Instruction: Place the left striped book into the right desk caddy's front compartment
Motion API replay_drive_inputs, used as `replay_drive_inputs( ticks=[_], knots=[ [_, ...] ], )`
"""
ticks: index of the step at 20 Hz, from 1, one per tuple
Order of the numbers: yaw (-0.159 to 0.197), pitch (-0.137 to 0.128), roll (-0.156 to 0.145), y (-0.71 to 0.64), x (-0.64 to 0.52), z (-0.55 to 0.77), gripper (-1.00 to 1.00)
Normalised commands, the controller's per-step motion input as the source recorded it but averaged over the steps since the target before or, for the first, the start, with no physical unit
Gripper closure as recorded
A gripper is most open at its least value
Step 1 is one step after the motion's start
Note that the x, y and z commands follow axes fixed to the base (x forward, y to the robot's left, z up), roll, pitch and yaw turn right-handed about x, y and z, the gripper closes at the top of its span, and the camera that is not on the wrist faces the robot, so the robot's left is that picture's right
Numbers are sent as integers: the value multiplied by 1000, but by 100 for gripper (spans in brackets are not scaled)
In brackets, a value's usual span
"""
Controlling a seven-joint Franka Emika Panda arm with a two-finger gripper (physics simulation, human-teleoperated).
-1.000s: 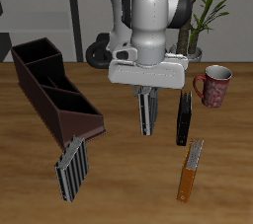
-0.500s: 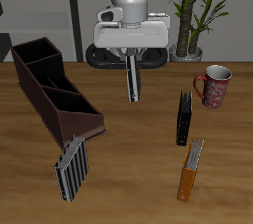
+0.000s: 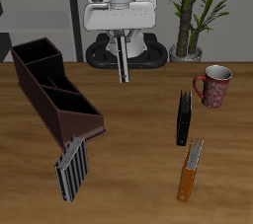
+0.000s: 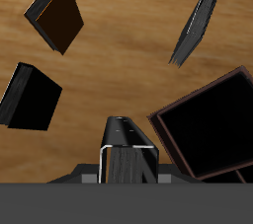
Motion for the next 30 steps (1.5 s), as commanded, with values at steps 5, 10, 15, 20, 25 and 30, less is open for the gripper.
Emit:
replay_drive_inputs(
  ticks=[5,10,15,20,25,30],
  knots=[
    [98,-7,-44,-309,-210,137,100],
    [79,10,-18,-185,-112,0,100],
    [109,-1,-13,-222,-165,-27,100],
    [65,-11,-18,-199,-146,-10,100],
    [75,-8,-20,-198,-158,23,100],
    [30,-22,-23,-210,-186,101,100]
  ],
)
